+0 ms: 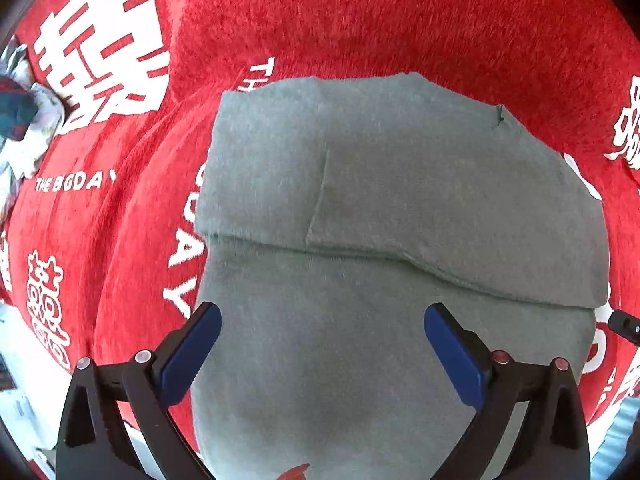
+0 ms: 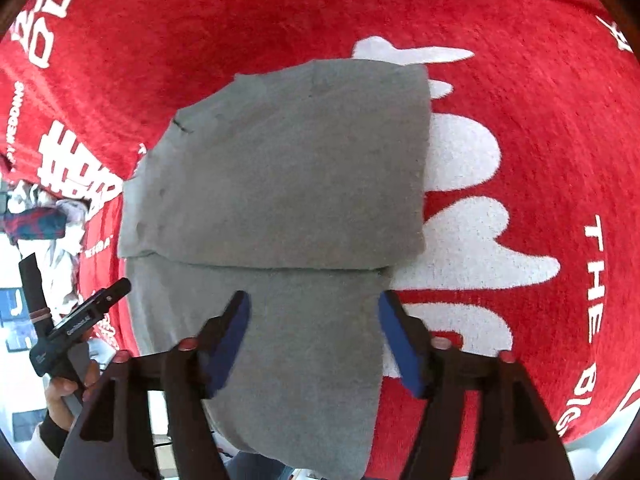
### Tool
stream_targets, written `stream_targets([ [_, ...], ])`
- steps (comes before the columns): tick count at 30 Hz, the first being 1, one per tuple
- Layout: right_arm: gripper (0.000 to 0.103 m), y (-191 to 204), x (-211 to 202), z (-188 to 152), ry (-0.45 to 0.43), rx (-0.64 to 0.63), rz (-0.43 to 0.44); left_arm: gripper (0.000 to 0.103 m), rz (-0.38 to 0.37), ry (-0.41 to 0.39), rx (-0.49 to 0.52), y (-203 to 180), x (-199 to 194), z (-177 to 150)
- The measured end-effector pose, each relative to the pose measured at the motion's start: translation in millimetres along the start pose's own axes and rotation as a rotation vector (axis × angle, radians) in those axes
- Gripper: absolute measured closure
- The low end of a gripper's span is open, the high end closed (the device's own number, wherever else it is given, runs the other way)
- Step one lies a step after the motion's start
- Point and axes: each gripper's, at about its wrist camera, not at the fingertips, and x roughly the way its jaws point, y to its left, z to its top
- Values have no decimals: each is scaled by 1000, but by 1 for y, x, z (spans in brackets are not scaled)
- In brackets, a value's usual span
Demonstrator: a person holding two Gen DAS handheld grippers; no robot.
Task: Fold small clothes
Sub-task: 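Open the left tool and press the folded sweatshirt flat with both tools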
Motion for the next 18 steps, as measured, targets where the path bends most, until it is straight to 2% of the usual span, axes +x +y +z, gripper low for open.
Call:
stream_targets([
  [3, 20, 6, -4, -3, -14, -32, 40, 1, 1, 5, -22, -2, -4, -8],
  [5, 10, 10, -6, -6, -20, -59, 69, 1, 9, 6, -28, -4, -7, -15],
  [11, 10, 23, -4, -22, 10, -94, 133, 1, 19, 19, -37, -5, -12, -36],
  [14, 10, 23, -2, -37, 4, -66, 171, 1, 29, 19, -34, -1, -13, -46],
  [18, 10, 20, 1, -60, -17, -20, 180, 1, -3, 51, -17, 12, -7, -67],
])
